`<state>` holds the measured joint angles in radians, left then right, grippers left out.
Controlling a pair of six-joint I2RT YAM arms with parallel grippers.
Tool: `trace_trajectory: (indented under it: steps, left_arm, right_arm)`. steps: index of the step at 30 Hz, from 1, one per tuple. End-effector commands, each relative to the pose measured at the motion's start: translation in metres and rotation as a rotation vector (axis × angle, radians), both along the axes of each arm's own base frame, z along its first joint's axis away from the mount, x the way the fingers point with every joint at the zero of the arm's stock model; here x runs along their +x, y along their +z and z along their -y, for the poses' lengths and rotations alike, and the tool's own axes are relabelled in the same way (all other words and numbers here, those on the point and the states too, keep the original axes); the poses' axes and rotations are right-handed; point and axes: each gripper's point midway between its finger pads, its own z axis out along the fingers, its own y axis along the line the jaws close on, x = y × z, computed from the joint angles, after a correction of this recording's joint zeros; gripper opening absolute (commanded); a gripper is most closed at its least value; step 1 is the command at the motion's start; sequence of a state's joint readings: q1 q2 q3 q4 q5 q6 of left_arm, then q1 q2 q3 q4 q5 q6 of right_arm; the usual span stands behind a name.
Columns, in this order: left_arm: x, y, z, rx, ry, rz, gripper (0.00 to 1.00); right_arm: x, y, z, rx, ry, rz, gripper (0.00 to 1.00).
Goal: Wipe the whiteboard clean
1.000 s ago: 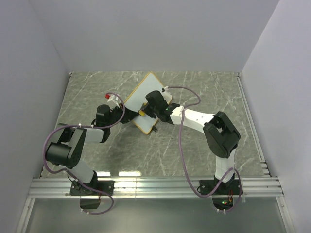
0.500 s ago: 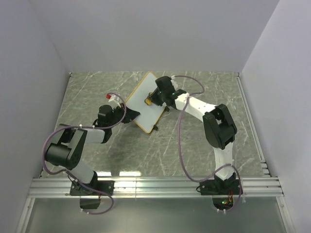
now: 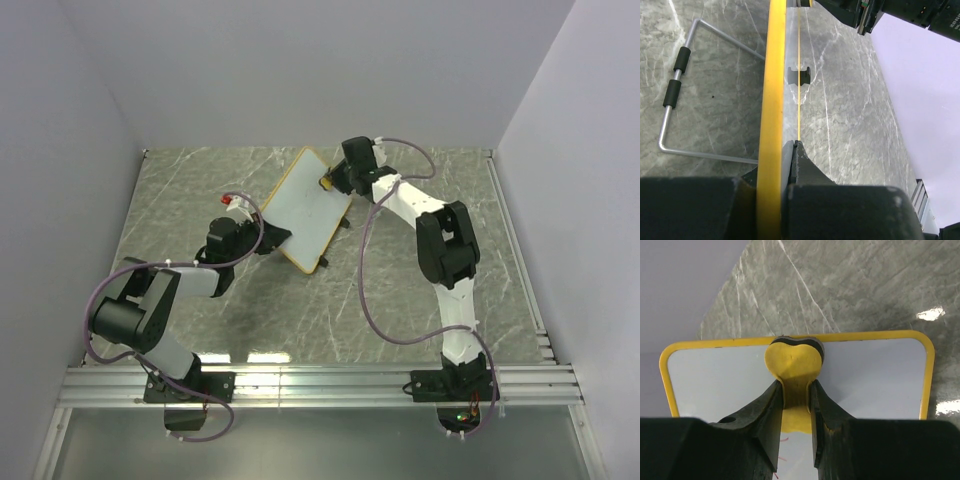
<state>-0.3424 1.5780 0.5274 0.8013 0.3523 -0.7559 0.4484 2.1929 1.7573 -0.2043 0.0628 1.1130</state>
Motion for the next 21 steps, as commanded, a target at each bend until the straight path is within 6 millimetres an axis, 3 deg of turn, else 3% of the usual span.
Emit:
trace_trajectory:
  steps: [1,3,5,7,8,9,11,12,14,15,17,18,21]
  left_arm:
    - [-0.057,-0.101,-0.011,0.249,-0.087,-0.280,0.00]
    - [-0.057,-0.101,-0.010,0.246,-0.091,-0.281,0.00]
    - [-0.056,-0.102,-0.010,0.246,-0.090,-0.281,0.00]
    - [-0.057,-0.103,-0.010,0.248,-0.091,-0.284,0.00]
    - [-0.057,-0.103,-0.010,0.247,-0.091,-0.285,0.00]
    - [-0.057,-0.103,-0.010,0.246,-0.089,-0.286,0.00]
    - [-0.057,-0.103,-0.010,0.245,-0.090,-0.284,0.00]
    - [-0.056,-0.103,-0.010,0.246,-0.090,-0.283,0.00]
    - [-0.056,-0.103,-0.009,0.245,-0.092,-0.283,0.00]
    - [-0.056,-0.103,-0.010,0.247,-0.089,-0.285,0.00]
    - [-0.055,-0.103,-0.009,0.247,-0.091,-0.282,0.00]
    - [-0.056,-0.104,-0.009,0.247,-0.092,-0.288,0.00]
    - [-0.055,-0.105,-0.009,0.249,-0.093,-0.288,0.00]
  right_arm:
    - [-0.001,0.000,-0.040,0.044,0.064,0.044,0.00]
    - [-0.009,-0.004,-0.050,0.044,0.091,0.036,0.00]
    - [-0.035,-0.010,-0.073,0.073,0.145,0.016,0.00]
    - [-0.053,-0.024,-0.081,0.068,0.165,-0.015,0.00]
    - [-0.061,-0.015,-0.088,0.077,0.183,0.004,0.00]
    - [-0.075,-0.027,-0.090,0.064,0.197,-0.022,0.00]
    - [-0.103,-0.017,-0.109,0.086,0.266,-0.023,0.00]
    - [-0.117,-0.030,-0.107,0.075,0.277,-0.052,0.00]
    - [-0.141,-0.021,-0.117,0.104,0.313,-0.053,0.00]
    - [-0.158,-0.036,-0.113,0.090,0.321,-0.095,0.00]
    - [-0.174,-0.026,-0.120,0.124,0.341,-0.085,0.00]
    - [-0.184,-0.036,-0.115,0.113,0.344,-0.108,0.00]
    - [-0.199,-0.040,-0.111,0.107,0.344,-0.121,0.00]
